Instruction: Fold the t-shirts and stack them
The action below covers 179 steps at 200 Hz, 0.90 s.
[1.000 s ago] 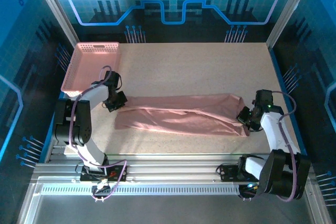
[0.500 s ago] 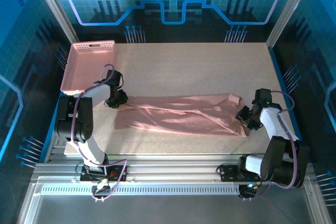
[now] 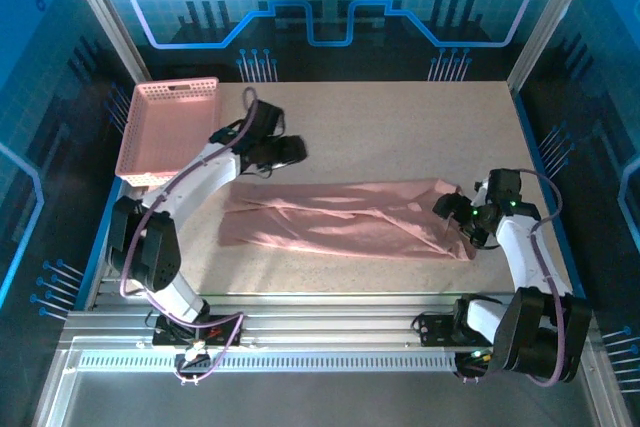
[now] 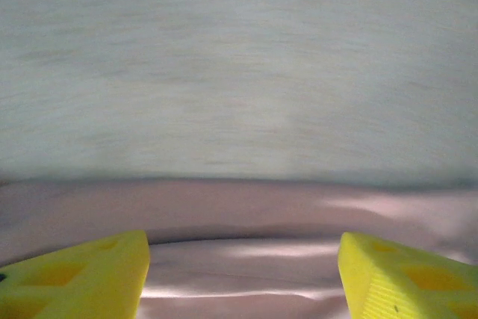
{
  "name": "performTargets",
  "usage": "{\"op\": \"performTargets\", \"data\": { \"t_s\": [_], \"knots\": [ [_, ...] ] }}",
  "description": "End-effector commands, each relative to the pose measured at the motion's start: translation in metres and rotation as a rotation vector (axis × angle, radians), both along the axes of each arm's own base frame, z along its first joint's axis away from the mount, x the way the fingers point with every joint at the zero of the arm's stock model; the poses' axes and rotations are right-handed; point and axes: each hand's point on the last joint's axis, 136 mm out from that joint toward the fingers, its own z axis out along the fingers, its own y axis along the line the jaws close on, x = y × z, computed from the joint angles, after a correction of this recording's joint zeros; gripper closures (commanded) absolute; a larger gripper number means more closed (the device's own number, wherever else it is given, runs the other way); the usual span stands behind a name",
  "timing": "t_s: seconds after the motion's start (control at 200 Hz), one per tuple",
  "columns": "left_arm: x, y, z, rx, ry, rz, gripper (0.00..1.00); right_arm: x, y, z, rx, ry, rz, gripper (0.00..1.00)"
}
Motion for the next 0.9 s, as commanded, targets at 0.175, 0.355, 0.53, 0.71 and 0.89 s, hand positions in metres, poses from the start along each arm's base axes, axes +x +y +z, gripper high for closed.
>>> {"op": "performTargets", "data": {
  "t_s": [0.175, 0.355, 0.53, 0.71, 0.89],
  "knots": [
    [-0.04, -0.185, -0.037, -0.15, 0.1, -0.604, 0.31, 0.007, 0.008, 0.0, 0.039, -0.043, 0.069, 0.0],
    [-0.043, -0.237, -0.069, -0.111, 0.146, -0.685, 0.37, 0.009, 0.004, -0.004, 0.082, -0.044, 0.029, 0.0],
    [-0.042, -0.254, -0.082, -0.106, 0.149, -0.704, 0.41, 0.012, 0.004, -0.005, 0.097, -0.039, 0.039, 0.0],
    [-0.032, -0.244, -0.099, -0.068, 0.167, -0.612, 0.46, 0.023, 0.014, -0.007, 0.153, -0.081, 0.079, 0.07],
    [-0.016, -0.207, -0.088, -0.062, 0.147, -0.488, 0.46, 0.044, 0.026, -0.01, 0.142, -0.135, 0.156, 0.25]
  ]
}}
